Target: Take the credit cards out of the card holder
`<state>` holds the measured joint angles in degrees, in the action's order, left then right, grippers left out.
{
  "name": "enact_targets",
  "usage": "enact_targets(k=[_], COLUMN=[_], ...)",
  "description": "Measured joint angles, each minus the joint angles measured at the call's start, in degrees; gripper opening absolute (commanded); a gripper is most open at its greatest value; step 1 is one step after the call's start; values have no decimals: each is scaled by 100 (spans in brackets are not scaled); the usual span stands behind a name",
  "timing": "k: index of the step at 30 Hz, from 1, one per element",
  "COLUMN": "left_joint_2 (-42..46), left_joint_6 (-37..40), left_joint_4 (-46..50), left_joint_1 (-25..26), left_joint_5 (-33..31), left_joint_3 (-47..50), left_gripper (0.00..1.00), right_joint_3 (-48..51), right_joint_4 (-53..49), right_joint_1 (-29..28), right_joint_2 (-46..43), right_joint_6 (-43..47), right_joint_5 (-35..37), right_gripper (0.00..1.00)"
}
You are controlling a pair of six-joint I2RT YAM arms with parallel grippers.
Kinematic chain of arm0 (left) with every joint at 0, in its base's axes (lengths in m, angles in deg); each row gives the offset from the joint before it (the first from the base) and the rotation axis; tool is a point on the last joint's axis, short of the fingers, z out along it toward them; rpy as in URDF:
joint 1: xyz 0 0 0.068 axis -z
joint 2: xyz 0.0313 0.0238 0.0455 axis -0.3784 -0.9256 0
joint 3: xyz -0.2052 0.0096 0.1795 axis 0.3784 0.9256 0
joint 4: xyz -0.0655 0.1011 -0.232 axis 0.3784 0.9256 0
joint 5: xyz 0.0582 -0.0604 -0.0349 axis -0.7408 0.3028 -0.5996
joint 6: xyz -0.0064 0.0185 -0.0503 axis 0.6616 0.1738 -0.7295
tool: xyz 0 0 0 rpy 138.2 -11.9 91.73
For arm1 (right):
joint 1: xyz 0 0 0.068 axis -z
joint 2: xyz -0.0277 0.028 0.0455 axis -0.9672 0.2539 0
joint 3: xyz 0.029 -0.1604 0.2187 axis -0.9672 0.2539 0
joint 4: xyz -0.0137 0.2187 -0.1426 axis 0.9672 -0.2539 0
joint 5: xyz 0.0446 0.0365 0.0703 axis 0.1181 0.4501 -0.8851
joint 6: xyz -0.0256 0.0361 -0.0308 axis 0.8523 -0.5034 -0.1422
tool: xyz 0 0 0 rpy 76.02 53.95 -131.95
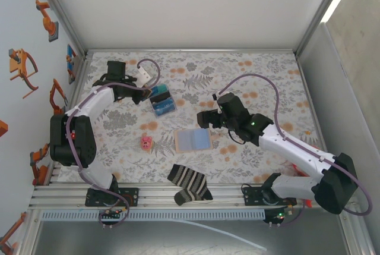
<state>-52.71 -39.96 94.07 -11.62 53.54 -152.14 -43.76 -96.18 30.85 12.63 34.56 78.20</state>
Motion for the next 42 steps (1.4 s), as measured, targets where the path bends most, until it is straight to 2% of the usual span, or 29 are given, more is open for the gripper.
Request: enact_targets(k=[16,42], left_joint_2=[-142,-741], left_joint_6=[240,264], left_joint_4=[337,391], left_joint_1=[483,570], left_joint_5=[664,446], left_joint_3=[-55,-293], left_gripper=[0,0], right_joint_3=[0,0], right_joint_4=[13,13], right_joint_1=[0,0], right_joint_2=[11,7], right_joint_6=[-42,-144], right_joint_5=[-20,-17], right_gripper=[98,98])
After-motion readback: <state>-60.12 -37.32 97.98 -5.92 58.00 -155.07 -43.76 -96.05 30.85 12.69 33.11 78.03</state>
